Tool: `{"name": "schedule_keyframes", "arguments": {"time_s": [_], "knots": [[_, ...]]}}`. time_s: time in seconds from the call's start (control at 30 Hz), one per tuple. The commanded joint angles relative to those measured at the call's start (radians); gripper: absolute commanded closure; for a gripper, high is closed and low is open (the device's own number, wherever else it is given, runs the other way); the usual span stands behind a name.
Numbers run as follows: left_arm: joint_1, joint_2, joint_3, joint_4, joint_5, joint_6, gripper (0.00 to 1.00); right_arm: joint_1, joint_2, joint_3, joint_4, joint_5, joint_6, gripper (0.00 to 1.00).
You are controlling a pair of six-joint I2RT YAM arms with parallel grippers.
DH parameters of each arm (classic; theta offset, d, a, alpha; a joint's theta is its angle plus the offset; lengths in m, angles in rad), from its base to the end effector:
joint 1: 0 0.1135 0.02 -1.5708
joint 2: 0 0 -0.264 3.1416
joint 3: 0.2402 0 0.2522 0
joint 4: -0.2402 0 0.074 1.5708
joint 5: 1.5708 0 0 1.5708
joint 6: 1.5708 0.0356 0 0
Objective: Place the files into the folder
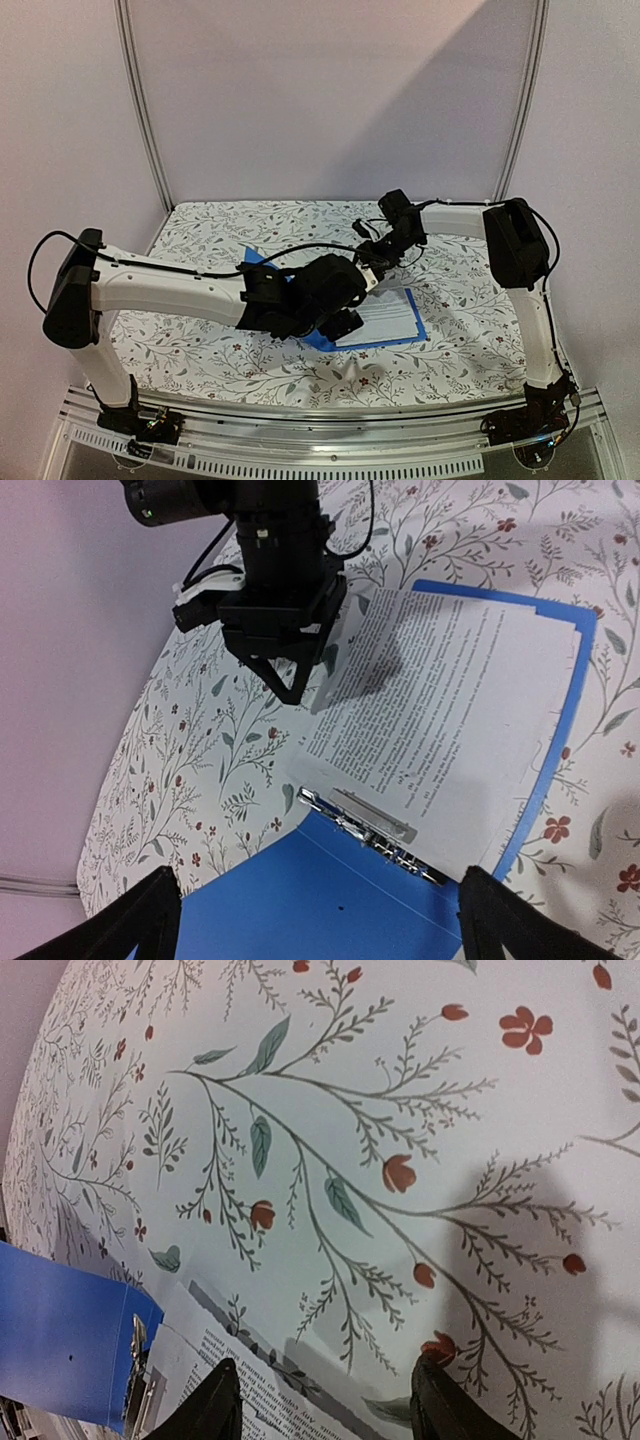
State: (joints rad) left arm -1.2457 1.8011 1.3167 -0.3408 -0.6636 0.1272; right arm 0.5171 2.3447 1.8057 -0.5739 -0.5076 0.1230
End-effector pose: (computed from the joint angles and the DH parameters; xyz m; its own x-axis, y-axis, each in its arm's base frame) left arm 0.1467 -0.3666 0.2346 -0.1550 0.7727 -0.6155 0.6379 0.5540 0.5349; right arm 0.4191 0.2583 0.1338 -0.8497 -0.3599 -0.3852 -0.5185 0.7029 0.4869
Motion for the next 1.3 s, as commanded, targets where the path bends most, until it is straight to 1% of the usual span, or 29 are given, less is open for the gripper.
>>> {"name": "schedule_keyframes", "arguments": {"time_s": [0.0,0.3,0.47,0.73,0.83,1.0,1.13,1.27], "knots": [[0.02,-0.006,-0.013,0.006,-0.015,-0.015,0.03,0.015,-0.036,-0.072,-0.068,-0.013,-0.017,0.44],[0.044,-0.031,-0.036,0.029,-0.027,-0.014,0.02,0.063,-0.062,-0.095,-0.142,0.003,-0.046,0.46],[0.049,-0.035,-0.048,0.035,-0.026,-0.014,0.02,0.067,-0.096,-0.11,-0.163,0.027,-0.045,0.46],[0.045,-0.019,-0.043,0.056,-0.006,0.001,0.02,0.066,-0.16,-0.127,-0.111,0.023,-0.025,0.43],[0.031,-0.005,-0.035,0.067,0.023,0.03,0.03,0.066,-0.15,-0.096,-0.097,0.03,-0.015,0.42],[-0.02,0.028,-0.032,0.092,0.079,0.127,0.03,0.056,-0.117,-0.05,-0.097,0.072,-0.003,0.41],[-0.044,0.081,0.003,0.067,0.183,0.183,0.03,0.001,-0.134,-0.08,-0.085,0.053,0.035,0.4],[-0.061,0.159,0.049,0.049,0.222,0.243,0.03,-0.058,-0.172,-0.121,-0.021,0.004,0.044,0.39]]}}
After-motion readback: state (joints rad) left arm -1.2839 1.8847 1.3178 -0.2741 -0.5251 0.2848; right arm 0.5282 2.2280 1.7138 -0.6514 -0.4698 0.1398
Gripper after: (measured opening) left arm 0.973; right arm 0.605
